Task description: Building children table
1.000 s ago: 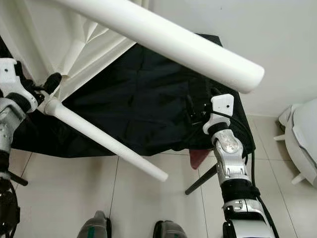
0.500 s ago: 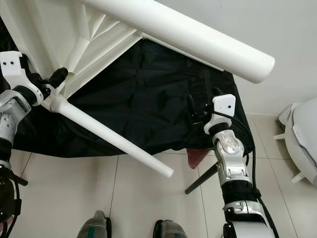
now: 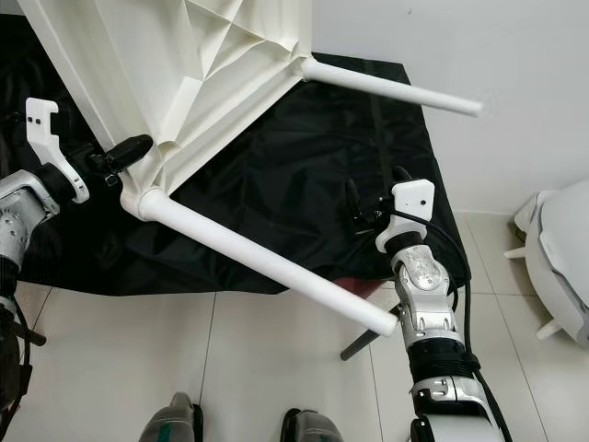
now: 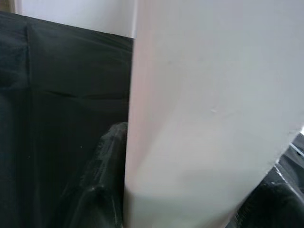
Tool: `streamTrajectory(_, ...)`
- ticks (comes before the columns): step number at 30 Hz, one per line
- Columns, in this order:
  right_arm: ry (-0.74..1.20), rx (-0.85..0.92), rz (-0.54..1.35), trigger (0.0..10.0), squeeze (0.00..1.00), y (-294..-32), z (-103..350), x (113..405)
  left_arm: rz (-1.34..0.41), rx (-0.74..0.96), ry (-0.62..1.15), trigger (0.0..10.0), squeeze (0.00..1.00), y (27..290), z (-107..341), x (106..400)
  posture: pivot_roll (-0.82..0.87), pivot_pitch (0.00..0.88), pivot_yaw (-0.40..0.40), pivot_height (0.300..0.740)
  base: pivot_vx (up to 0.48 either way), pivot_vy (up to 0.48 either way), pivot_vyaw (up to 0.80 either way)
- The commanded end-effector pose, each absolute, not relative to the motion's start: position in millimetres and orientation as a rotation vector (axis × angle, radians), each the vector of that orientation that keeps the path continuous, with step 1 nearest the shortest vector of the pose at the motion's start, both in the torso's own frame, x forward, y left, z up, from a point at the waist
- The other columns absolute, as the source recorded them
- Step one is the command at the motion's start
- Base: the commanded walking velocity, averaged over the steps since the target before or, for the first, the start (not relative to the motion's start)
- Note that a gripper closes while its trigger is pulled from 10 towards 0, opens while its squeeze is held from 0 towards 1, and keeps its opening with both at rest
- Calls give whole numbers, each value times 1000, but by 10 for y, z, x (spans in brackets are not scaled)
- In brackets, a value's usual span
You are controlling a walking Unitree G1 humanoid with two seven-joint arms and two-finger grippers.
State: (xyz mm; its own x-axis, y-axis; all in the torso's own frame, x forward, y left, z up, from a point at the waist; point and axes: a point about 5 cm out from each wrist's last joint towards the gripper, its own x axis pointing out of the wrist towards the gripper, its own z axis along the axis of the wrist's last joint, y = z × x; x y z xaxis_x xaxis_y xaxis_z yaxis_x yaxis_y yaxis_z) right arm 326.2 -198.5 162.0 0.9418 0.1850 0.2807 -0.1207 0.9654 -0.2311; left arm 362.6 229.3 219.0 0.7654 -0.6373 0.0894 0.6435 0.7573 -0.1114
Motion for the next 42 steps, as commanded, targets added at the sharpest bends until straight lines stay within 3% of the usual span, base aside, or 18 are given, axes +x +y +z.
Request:
streamTrajectory(1,-296,-221,143,10000,0,-2022,1602,3235,-787,-119,-158,0,0,2227,2379,3606,26,77,-44,740,0,0,0)
streamTrajectory(2,-294,-220,142,10000,0,-2024,1599,3236,-742,-85,-167,10000,0,2254,2392,3625,26,77,-44,740,0,0,0)
streamTrajectory(12,-291,-219,140,10000,0,-2032,1593,3225,-564,115,-179,10000,0,2408,2433,3658,29,91,-45,740,0,0,0)
streamTrajectory(17,-286,-219,137,10000,0,-2039,1580,3206,-263,352,-160,10000,0,2694,2554,3658,29,99,-44,740,0,0,0)
streamTrajectory(19,-286,-219,137,10000,0,-2039,1580,3206,-263,352,-160,10000,0,2694,2554,3658,29,99,-44,740,0,0,0)
streamTrajectory(20,-283,-218,138,10000,0,-2033,1568,3198,-137,351,-193,10000,0,2832,2640,3628,32,104,-46,740,0,0,0)
streamTrajectory(26,-278,-218,142,10000,0,-2020,1560,3198,43,291,-243,10000,0,3037,2694,3553,31,108,-50,740,0,0,0)
streamTrajectory(27,-276,-219,143,10000,0,-2022,1565,3200,185,260,-266,10000,0,3209,2690,3477,32,109,-56,740,0,0,0)
streamTrajectory(29,-276,-219,143,10000,0,-2022,1565,3200,185,260,-266,10000,0,3209,2690,3477,32,109,-56,740,0,0,0)
streamTrajectory(36,-274,-219,151,10000,0,-2006,1574,3212,469,222,-253,10000,0,3573,2603,3294,40,109,-64,740,0,0,0)
streamTrajectory(42,-275,-218,155,10000,0,-1989,1576,3223,594,208,-252,10000,0,3720,2559,3178,42,107,-65,740,0,0,0)
